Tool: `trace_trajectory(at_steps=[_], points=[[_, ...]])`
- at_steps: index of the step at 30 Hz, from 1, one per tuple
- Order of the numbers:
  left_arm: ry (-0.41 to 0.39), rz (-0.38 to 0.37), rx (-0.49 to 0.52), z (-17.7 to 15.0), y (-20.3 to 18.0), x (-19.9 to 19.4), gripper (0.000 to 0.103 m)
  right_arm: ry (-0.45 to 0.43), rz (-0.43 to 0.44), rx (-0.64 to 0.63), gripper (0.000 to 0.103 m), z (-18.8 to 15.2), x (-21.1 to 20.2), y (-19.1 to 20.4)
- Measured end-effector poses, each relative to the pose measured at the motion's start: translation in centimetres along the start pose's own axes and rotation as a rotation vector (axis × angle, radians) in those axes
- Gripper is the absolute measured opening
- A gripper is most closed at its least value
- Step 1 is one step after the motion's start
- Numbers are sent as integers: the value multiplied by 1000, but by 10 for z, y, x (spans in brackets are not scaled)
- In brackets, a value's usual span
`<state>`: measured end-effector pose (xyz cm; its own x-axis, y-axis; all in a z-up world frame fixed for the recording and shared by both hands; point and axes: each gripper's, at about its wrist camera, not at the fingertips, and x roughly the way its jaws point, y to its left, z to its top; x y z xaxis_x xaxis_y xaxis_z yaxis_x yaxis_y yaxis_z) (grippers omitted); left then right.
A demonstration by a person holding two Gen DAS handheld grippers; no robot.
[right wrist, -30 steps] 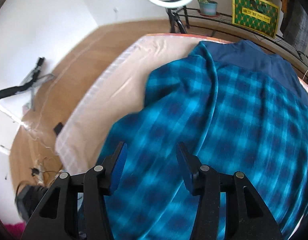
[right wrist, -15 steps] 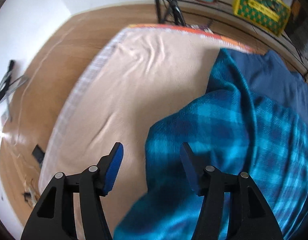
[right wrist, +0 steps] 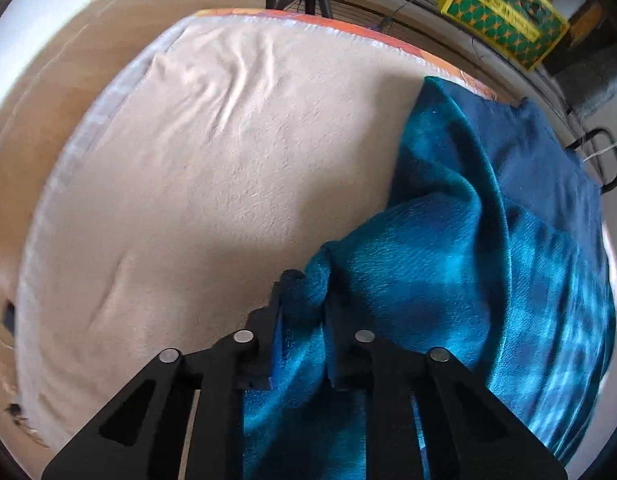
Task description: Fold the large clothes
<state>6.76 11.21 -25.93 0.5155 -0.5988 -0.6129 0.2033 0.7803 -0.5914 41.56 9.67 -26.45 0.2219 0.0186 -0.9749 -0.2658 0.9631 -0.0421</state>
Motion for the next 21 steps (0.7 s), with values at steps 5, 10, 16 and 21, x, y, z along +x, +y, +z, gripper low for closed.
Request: trace_trajectory(at_steps=[5, 10, 16, 21], points=[[9, 23, 19, -1, -3, 3, 5, -61, 214, 140, 11, 0, -23, -43], [-6, 29, 74, 2, -21, -1, 5, -93, 304, 138, 11, -12, -30, -55], [-13, 57, 158, 8, -47, -6, 5, -159, 428, 167, 11, -9, -53, -85], [-4, 69, 240, 11, -76, -4, 5, -236, 520, 201, 11, -14, -80, -123]])
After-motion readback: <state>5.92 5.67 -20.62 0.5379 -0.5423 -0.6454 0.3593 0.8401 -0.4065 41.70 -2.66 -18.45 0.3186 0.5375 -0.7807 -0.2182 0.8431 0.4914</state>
